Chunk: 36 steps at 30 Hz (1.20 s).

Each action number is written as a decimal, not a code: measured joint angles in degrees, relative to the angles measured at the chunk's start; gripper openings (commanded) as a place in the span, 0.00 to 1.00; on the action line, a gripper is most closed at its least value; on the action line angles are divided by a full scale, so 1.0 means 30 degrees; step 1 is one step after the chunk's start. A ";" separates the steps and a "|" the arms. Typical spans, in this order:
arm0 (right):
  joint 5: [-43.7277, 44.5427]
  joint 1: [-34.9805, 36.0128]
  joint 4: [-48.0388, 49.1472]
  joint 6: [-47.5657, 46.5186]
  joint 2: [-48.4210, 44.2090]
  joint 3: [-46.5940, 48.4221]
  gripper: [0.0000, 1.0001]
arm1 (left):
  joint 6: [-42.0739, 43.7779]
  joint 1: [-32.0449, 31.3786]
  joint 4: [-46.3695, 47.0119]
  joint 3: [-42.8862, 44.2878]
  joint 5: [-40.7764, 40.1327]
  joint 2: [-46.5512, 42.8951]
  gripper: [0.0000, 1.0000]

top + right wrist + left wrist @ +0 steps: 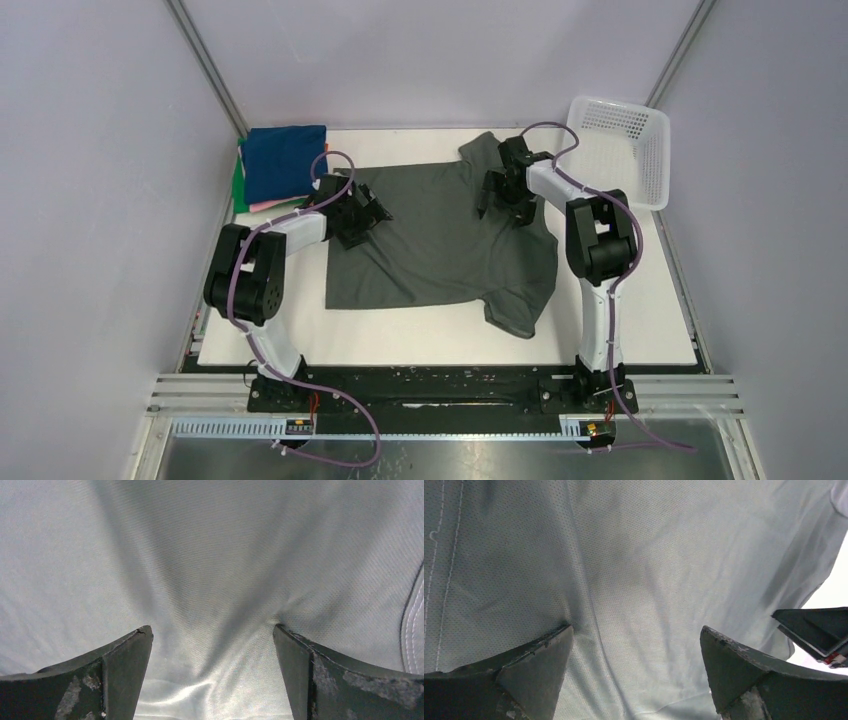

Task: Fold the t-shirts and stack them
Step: Flatten out the tshirt

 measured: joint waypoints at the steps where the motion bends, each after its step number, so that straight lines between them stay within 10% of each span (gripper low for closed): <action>1: -0.0102 -0.0109 -0.0488 -0.0015 0.0670 0.1093 1.00 | -0.0131 -0.0007 -0.0066 0.0000 -0.0459 -0.0066 0.99; 14: -0.0401 -0.0415 -0.1304 -0.0590 -0.0867 0.0335 1.00 | -0.0153 -0.0044 -0.2652 -0.1333 -0.5297 -0.5450 0.99; 26: 0.1137 0.0474 0.1559 -0.1260 -1.5030 -0.8976 1.00 | 0.0022 -0.0168 -0.6863 -0.6841 -0.9012 -1.5832 0.99; 36: 0.0765 0.0619 0.5326 0.0015 -2.3212 -1.7107 0.99 | -0.0772 -0.0102 -0.8619 -0.9843 -0.8721 -1.6021 0.83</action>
